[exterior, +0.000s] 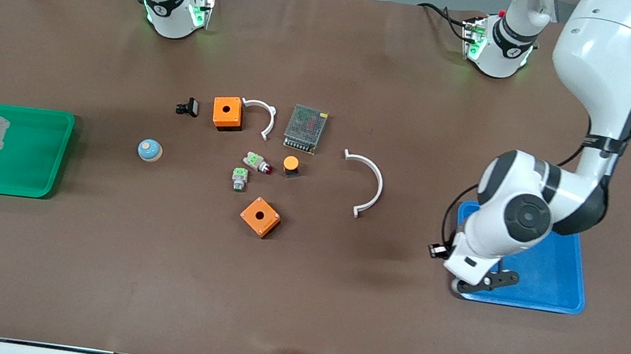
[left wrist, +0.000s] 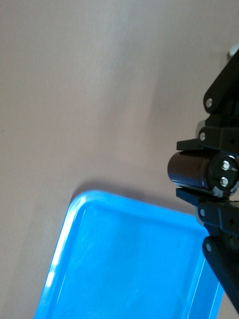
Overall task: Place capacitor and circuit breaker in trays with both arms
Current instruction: 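Carry the breaker to the green tray while the left gripper carries the capacitor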
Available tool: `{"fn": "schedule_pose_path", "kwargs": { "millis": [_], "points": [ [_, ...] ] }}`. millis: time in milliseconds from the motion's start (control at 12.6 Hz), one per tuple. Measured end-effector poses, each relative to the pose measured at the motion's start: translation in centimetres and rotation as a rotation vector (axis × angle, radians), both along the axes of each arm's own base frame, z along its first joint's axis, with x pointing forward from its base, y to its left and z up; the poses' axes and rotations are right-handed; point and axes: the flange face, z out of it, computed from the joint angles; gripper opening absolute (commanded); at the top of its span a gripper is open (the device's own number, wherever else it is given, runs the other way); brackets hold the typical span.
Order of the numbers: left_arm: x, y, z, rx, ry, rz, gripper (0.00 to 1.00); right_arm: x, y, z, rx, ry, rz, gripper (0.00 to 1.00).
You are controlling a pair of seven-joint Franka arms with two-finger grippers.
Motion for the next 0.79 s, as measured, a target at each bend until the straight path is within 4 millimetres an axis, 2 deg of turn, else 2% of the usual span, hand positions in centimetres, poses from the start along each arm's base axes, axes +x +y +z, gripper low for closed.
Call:
{"fn": "schedule_pose_path", "kwargs": {
  "millis": [159,318,556,795],
  "points": [
    [0.3,2.4,0.3,0.006,0.017,-0.012,0.01,-0.5,-3.5,-3.0,-0.022,-0.023,0.006,0.17],
    [0.7,5.0,0.1,0.01,0.033,0.006,0.0,-0.8,-5.5,-6.3,-0.025,-0.031,0.001,0.17],
    [0.8,10.3,-1.6,0.013,0.069,-0.011,0.0,-0.9,-6.4,-10.5,-0.021,-0.025,-0.003,0.17],
    [0.7,16.6,-3.9,0.056,0.097,-0.102,0.01,-0.9,-6.7,-12.9,-0.017,-0.019,-0.005,0.17]
  ]
}}
